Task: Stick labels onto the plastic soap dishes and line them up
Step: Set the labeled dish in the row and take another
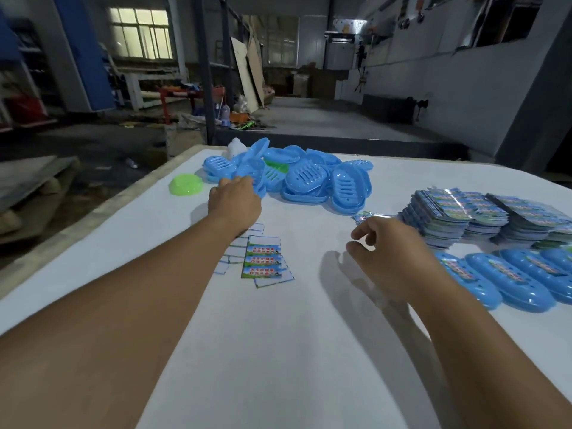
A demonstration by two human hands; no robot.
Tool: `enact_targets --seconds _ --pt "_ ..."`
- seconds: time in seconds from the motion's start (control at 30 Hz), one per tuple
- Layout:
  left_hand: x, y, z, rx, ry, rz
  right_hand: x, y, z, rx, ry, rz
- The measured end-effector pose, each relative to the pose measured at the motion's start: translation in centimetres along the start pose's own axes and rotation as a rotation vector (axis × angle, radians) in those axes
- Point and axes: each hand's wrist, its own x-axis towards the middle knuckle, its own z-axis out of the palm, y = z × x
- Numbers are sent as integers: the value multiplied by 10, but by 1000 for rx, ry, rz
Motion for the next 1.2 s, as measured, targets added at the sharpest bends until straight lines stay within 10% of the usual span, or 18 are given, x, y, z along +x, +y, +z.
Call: enact_targets --seconds 0.7,1.2 --pt "-14 22 -22 -477 287 -155 2 -4 2 104 -24 -21" --pt "-105 60 -41 -1022 -203 -233 -1 -9 8 270 -103 -288"
